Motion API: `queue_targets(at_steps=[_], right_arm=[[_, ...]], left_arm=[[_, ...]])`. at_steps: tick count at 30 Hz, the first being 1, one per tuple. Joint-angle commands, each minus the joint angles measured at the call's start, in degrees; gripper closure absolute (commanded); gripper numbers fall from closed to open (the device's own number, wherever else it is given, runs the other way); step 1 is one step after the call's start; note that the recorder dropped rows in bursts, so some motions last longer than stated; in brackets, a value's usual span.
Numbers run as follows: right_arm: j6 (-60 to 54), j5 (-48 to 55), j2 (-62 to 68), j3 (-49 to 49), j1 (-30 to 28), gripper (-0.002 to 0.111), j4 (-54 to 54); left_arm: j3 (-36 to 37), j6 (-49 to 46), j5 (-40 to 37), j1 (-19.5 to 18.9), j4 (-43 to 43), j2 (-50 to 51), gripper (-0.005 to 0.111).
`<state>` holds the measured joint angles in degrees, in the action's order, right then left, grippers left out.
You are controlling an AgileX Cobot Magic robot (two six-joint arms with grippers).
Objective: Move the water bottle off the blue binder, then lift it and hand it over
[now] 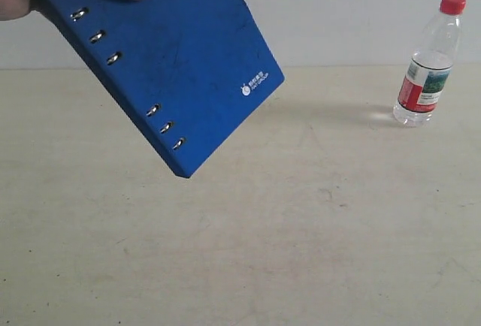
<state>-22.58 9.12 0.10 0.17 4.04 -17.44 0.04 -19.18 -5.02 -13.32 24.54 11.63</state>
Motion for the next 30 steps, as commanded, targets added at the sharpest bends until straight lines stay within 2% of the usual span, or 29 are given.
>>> queue_targets(at_steps=[1, 3, 6, 15, 19, 20, 26, 30], right_arm=[[7.9, 7.5, -0.1, -0.2, -0.1, 0.108, 1.9], [15.8, 10.8, -0.1, -0.2, -0.1, 0.108, 6.1], [18.2, 10.6, -0.1, -0.2, -0.1, 0.108, 6.5], [18.6, 13.3, -0.1, -0.2, -0.4, 0.108, 7.6], [16.1, 13.3, -0.1, -0.2, -9.2, 0.108, 7.2], [16.1, 13.3, -0.1, -0.2, -9.8, 0.108, 7.2], [18.4, 13.1, -0.1, -0.2, -3.7, 0.108, 7.2], [18.5, 13.2, -0.1, -0.2, -3.5, 0.108, 7.1]], left_arm=[[0.0, 0.3, 0.7, -0.1, 0.5, -0.3, 0.102], [0.0, 0.3, 0.7, -0.1, 0.5, -0.3, 0.102], [0.0, 0.3, 0.7, -0.1, 0.5, -0.3, 0.102], [0.0, 0.3, 0.7, -0.1, 0.5, -0.3, 0.102], [0.0, 0.3, 0.7, -0.1, 0.5, -0.3, 0.102], [0.0, 0.3, 0.8, -0.1, 0.5, -0.3, 0.102], [0.0, 0.3, 0.7, -0.1, 0.5, -0.3, 0.102], [0.0, 0.3, 0.7, -0.1, 0.5, -0.3, 0.102]])
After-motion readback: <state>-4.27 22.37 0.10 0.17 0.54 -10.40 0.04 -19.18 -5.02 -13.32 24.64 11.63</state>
